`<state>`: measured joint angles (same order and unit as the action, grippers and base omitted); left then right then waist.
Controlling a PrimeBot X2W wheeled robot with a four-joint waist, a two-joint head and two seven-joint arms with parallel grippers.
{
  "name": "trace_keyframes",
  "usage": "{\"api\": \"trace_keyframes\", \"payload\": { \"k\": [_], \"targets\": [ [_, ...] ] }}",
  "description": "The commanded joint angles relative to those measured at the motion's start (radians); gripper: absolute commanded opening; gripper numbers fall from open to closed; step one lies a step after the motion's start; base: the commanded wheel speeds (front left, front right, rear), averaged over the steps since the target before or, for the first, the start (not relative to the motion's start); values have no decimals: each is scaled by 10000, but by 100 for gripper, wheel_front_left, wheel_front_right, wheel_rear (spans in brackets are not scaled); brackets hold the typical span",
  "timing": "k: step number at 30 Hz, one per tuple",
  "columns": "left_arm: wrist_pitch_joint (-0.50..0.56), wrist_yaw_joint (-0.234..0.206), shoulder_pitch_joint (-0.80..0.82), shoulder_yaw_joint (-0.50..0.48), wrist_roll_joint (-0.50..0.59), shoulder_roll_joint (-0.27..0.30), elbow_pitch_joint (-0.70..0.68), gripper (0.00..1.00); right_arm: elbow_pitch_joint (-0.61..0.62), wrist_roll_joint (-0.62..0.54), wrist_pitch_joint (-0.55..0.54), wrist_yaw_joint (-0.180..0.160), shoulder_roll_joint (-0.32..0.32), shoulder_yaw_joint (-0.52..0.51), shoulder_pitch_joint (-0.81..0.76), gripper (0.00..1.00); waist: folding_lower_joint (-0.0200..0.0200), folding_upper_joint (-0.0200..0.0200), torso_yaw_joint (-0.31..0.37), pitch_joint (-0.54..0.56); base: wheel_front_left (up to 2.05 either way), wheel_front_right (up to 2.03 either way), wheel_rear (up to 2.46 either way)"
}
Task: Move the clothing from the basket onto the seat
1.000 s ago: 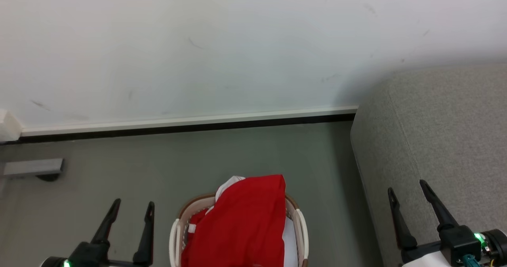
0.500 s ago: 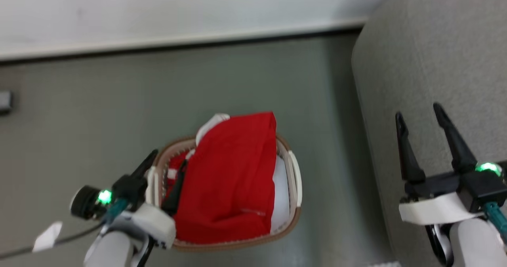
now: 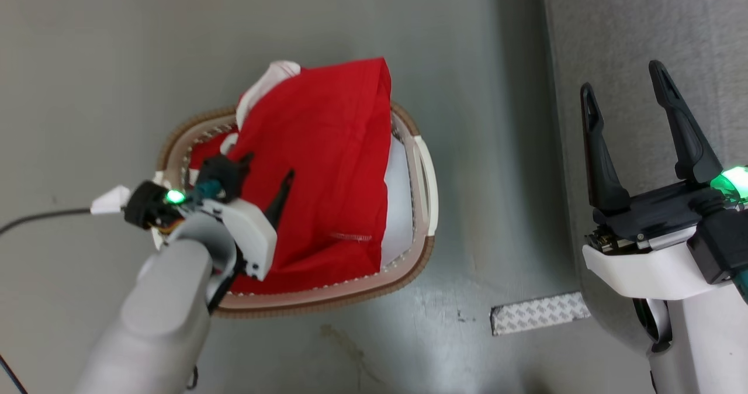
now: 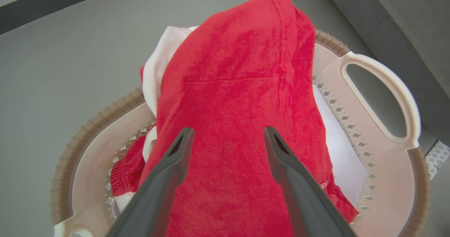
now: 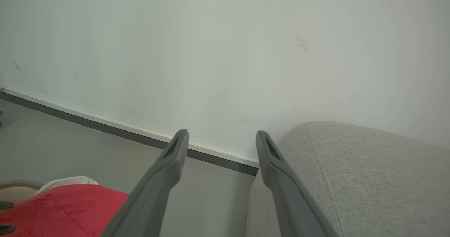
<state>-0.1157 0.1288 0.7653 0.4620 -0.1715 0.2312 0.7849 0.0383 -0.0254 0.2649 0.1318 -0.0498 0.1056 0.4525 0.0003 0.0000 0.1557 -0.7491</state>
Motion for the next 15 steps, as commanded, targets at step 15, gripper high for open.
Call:
{"api": "trace_keyframes", "payload": {
  "k": [15],
  "targets": [
    [-148, 20, 2148, 607, -100, 83, 2391, 100, 1073, 23, -7, -21, -14, 401, 45, 100, -3, 0, 370, -1655, 0, 0, 0]
  ]
}}
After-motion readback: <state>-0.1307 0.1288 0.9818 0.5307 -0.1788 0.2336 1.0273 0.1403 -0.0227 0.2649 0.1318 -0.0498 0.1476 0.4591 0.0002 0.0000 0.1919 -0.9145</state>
